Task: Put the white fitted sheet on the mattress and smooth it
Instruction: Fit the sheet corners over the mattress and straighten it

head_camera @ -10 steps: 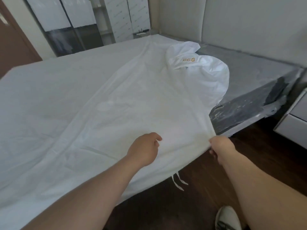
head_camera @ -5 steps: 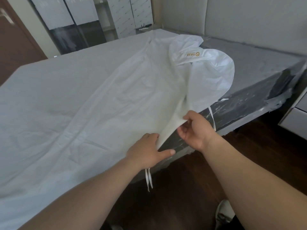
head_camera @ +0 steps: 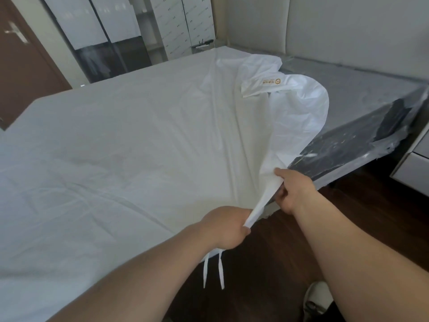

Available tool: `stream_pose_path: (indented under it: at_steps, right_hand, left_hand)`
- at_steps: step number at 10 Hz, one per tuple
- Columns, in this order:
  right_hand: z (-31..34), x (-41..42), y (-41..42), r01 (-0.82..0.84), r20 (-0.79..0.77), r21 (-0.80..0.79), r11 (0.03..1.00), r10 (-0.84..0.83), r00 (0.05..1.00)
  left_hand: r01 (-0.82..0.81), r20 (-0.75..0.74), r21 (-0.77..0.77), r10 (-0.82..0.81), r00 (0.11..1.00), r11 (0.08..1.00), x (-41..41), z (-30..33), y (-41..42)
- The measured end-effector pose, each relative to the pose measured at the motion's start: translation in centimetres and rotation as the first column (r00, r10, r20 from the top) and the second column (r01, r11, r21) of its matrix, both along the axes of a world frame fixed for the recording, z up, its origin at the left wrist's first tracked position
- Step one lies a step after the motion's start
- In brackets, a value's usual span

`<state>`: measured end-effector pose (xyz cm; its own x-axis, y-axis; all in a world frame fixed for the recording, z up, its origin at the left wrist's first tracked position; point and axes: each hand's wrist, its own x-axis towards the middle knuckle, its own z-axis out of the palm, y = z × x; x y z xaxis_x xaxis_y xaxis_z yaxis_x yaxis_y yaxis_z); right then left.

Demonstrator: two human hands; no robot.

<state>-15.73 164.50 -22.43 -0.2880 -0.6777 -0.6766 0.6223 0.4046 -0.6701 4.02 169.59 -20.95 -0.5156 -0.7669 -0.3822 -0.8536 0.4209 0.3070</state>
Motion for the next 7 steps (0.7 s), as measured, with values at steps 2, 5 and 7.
stream_pose_path:
  at_steps: [2, 5, 7]
  right_hand:
    - [-0.4, -2.6, 1.6, 0.066, -0.307, -0.125, 0.99, -0.101, 0.946]
    - [2.3, -3.9, 5.6, 0.24, -0.493, -0.357, 0.903, -0.401, 0.772]
    - [0.9, -5.5, 8.0, 0.263, -0.597, -0.293, 0.919, -0.391, 0.701]
  left_hand:
    - [0.009, 0.032, 0.033, -0.01, 0.999, 0.999, -1.1, -0.2, 0.3]
    - [0.1, 0.026, -0.061, -0.099, 0.995, 0.993, -3.1, 0.8, 0.5]
    - [0.154, 0.094, -0.053, -0.148, 0.985, 0.987, -3.9, -0.2, 0.9]
